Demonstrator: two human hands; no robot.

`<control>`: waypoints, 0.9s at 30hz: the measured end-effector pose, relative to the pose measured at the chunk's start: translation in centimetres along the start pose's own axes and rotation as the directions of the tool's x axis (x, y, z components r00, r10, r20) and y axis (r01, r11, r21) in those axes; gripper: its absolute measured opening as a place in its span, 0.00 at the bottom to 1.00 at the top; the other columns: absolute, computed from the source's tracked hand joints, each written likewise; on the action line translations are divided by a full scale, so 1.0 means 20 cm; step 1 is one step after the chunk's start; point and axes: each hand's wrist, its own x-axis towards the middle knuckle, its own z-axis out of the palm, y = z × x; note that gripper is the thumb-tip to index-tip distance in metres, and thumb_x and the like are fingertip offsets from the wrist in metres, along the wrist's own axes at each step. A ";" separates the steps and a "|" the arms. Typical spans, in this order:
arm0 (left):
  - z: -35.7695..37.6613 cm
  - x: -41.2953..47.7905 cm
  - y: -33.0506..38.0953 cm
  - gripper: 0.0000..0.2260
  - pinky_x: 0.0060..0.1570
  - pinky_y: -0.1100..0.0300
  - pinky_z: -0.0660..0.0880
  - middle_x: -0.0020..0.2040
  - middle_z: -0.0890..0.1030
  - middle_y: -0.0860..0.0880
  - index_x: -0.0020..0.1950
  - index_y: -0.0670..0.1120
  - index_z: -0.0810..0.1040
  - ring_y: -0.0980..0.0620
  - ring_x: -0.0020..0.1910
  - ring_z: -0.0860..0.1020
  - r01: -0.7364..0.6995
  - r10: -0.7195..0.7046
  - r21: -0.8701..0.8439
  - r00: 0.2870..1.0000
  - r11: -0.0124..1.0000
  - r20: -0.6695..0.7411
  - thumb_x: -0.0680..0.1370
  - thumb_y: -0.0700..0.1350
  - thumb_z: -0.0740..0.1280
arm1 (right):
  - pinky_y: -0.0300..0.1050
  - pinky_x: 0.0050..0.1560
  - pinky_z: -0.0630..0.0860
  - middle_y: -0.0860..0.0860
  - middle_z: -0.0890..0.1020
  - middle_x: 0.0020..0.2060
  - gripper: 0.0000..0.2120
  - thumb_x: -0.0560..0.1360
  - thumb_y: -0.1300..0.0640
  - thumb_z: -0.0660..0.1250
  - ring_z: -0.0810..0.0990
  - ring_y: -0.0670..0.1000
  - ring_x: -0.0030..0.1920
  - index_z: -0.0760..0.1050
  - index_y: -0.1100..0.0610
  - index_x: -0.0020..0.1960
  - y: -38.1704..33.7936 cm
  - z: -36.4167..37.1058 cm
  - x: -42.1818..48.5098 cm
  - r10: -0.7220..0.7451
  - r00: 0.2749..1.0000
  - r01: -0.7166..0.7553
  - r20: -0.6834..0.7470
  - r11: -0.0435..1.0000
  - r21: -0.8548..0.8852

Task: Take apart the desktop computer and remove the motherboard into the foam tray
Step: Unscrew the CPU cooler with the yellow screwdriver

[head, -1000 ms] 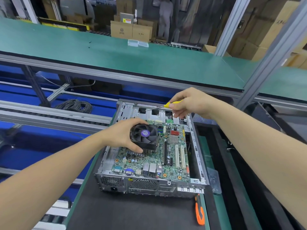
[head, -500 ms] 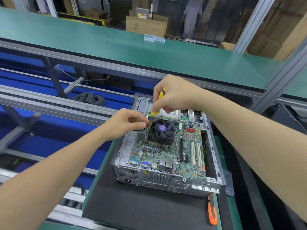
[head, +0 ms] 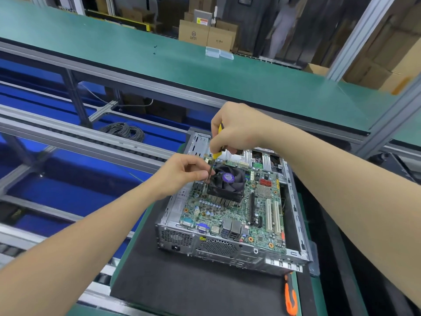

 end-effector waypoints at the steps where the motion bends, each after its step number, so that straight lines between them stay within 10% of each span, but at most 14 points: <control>1: 0.00 0.00 0.00 0.04 0.48 0.65 0.77 0.43 0.87 0.51 0.52 0.41 0.85 0.56 0.43 0.83 0.005 -0.005 0.005 1.000 1.000 0.004 0.79 0.37 0.72 | 0.39 0.30 0.71 0.51 0.82 0.24 0.08 0.68 0.55 0.77 0.73 0.45 0.22 0.83 0.60 0.39 0.00 0.01 0.00 0.001 1.000 -0.001 0.007 1.000 -0.010; 12: 0.00 -0.02 -0.02 0.06 0.50 0.58 0.77 0.48 0.85 0.40 0.55 0.41 0.84 0.51 0.46 0.79 0.028 -0.028 0.000 0.999 1.000 0.015 0.80 0.39 0.71 | 0.36 0.27 0.70 0.50 0.84 0.28 0.06 0.70 0.55 0.79 0.75 0.43 0.25 0.83 0.55 0.42 0.00 -0.02 0.03 -0.035 0.990 0.046 0.133 0.996 -0.081; 16: 0.01 -0.02 -0.01 0.07 0.54 0.62 0.78 0.49 0.86 0.54 0.57 0.41 0.84 0.56 0.49 0.81 -0.010 0.011 -0.026 0.999 1.000 0.034 0.82 0.37 0.67 | 0.37 0.28 0.74 0.50 0.85 0.29 0.08 0.73 0.54 0.79 0.79 0.47 0.26 0.81 0.56 0.43 -0.04 -0.04 0.04 -0.025 0.978 0.055 0.205 0.989 -0.139; 21: 0.01 0.00 0.01 0.11 0.46 0.63 0.71 0.41 0.80 0.47 0.46 0.50 0.84 0.54 0.41 0.74 -0.048 0.043 0.057 0.996 0.997 0.072 0.83 0.38 0.67 | 0.43 0.32 0.76 0.50 0.81 0.21 0.32 0.79 0.31 0.62 0.75 0.47 0.17 0.75 0.57 0.32 -0.11 -0.03 0.02 0.108 0.984 -0.044 0.145 0.921 -0.387; 27: -0.05 0.03 0.04 0.11 0.56 0.62 0.75 0.57 0.86 0.46 0.63 0.40 0.82 0.51 0.60 0.82 -0.022 0.044 -0.113 0.980 0.993 0.192 0.83 0.40 0.65 | 0.43 0.31 0.70 0.50 0.78 0.23 0.20 0.79 0.52 0.65 0.77 0.57 0.31 0.71 0.57 0.30 -0.17 0.05 0.09 0.010 0.993 0.044 0.116 0.890 -0.454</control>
